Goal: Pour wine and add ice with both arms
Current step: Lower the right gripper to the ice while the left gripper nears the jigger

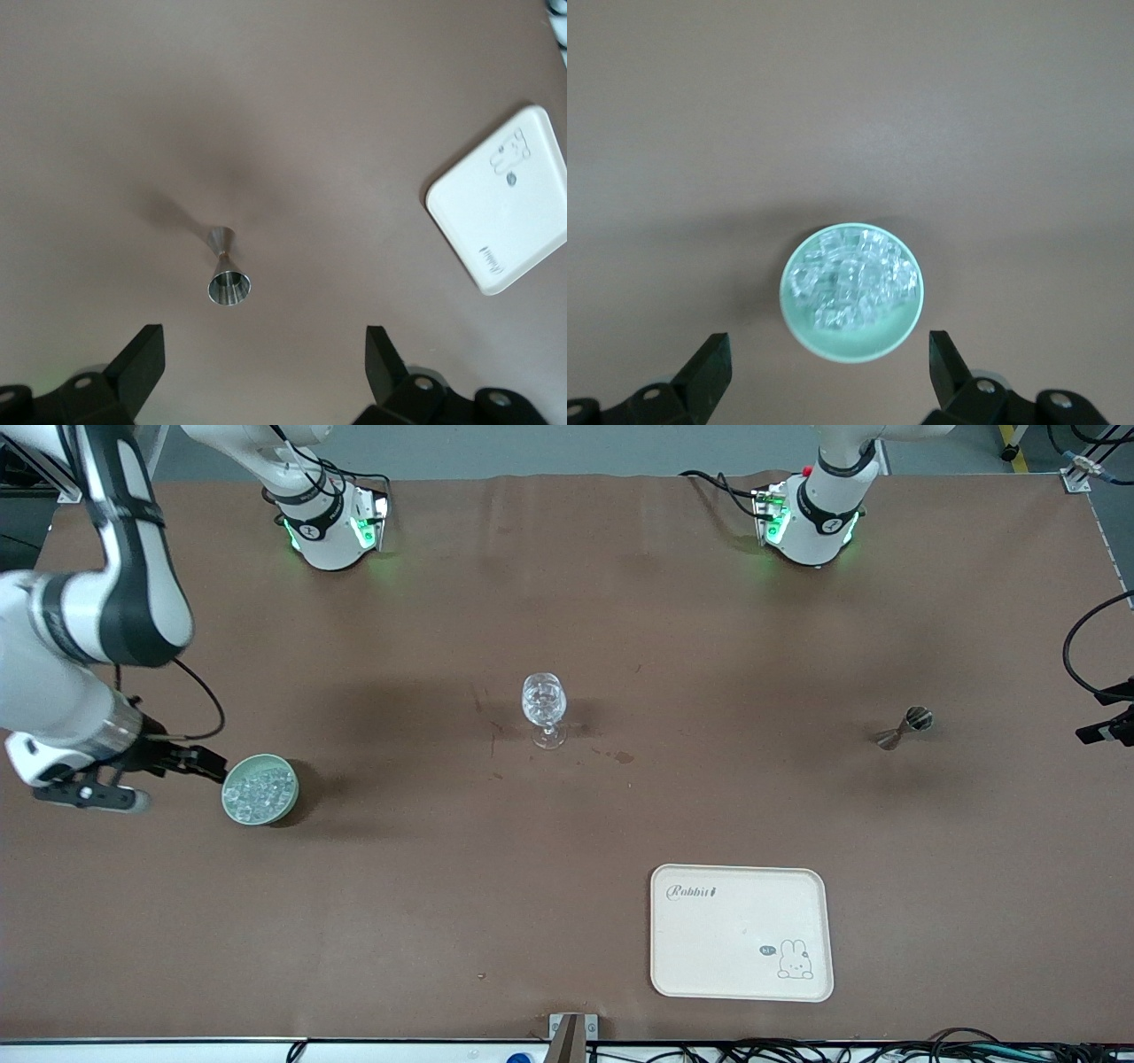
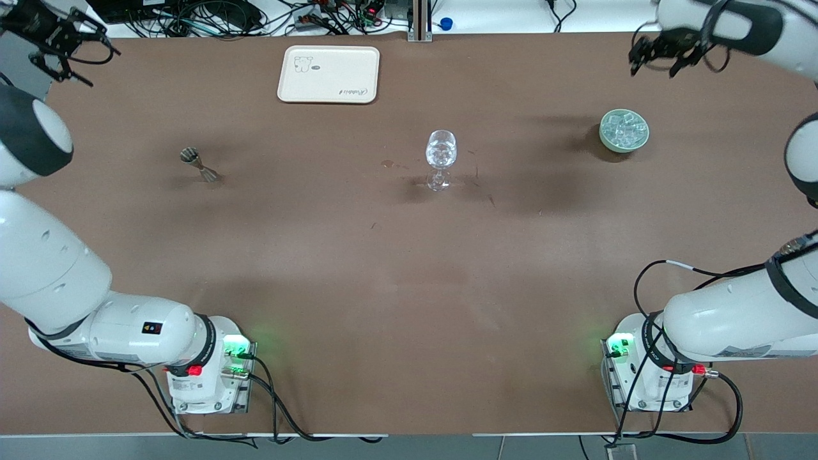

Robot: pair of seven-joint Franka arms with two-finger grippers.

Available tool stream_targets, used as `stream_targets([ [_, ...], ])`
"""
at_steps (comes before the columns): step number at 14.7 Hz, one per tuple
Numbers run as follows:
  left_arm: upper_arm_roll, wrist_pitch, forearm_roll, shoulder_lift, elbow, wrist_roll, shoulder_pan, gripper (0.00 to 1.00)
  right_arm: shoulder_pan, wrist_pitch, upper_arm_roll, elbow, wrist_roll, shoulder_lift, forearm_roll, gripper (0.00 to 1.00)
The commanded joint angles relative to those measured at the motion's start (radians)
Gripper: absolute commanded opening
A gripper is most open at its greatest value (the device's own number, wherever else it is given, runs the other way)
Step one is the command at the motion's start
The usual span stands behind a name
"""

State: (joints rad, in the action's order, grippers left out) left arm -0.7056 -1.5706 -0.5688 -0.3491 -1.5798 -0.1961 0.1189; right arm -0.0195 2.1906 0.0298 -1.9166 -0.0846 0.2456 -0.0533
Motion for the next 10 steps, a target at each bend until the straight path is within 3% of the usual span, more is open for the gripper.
stream_targets([
  [1, -0.093, 0.066, -0.141, -0.128, 0.04, -0.101, 0.001, 1.0, -0.013, 0.072, 0.015, -0.022, 0.046, 0.061, -0.027, 0.98],
  [4, -0.098, 0.133, -0.16, -0.201, 0.037, -0.157, -0.008, 1.0, -0.013, 0.135, 0.029, -0.048, 0.068, 0.115, -0.027, 0.95],
  [10, -0.1, 0.152, -0.362, -0.249, -0.112, -0.16, -0.012, 1.0, -0.011, 0.219, 0.029, -0.065, 0.066, 0.192, -0.027, 0.76],
])
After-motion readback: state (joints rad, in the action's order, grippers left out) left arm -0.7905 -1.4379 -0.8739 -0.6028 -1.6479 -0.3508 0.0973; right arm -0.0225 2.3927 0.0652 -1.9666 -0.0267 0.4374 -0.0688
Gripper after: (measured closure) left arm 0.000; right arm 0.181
